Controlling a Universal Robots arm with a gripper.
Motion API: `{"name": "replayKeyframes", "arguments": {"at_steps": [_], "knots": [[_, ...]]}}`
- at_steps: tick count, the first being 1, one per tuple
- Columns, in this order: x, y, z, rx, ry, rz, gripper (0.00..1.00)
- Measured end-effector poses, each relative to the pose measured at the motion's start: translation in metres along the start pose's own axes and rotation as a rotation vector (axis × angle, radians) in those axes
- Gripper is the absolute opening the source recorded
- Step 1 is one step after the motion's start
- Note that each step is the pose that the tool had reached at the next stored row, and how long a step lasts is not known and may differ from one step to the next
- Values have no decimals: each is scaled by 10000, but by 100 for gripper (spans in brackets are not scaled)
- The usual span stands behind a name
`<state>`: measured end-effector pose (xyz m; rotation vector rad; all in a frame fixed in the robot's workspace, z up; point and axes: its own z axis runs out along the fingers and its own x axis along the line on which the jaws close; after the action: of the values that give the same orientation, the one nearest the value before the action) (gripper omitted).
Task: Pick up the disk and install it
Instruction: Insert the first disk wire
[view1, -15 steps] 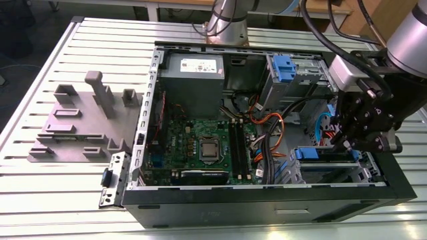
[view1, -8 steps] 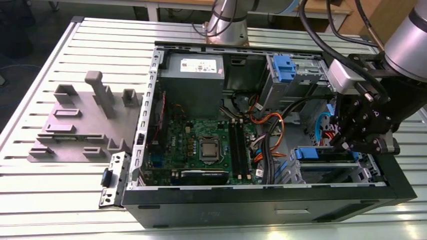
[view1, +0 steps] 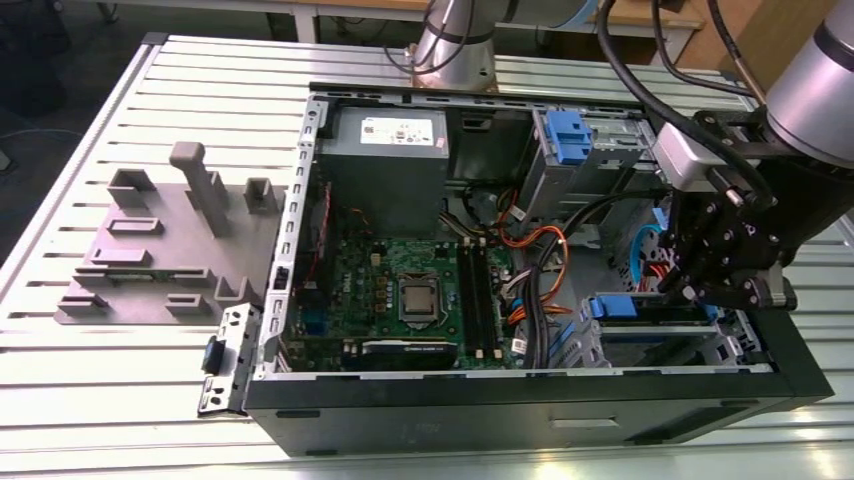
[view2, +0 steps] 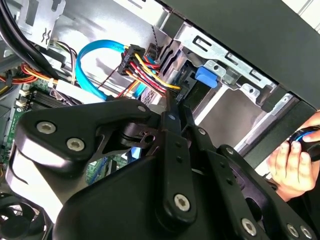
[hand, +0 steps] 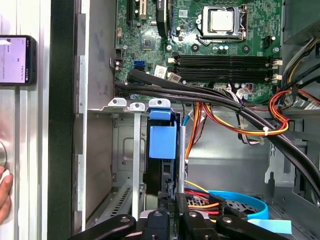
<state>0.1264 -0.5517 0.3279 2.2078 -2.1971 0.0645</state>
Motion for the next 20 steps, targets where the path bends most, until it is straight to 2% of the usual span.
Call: {"name": "replayKeyframes", "arguments": {"at_steps": [10,11,12,17,20], "knots": [[0,0,10,-2,-11,1,18],[1,1,1,-5,-12,1,18],[2,1,-17,-11,-4,1,25],[7,-1,-126,-73,-4,-2,25],[7,-1,-130,-88,-8,-4,23]]}}
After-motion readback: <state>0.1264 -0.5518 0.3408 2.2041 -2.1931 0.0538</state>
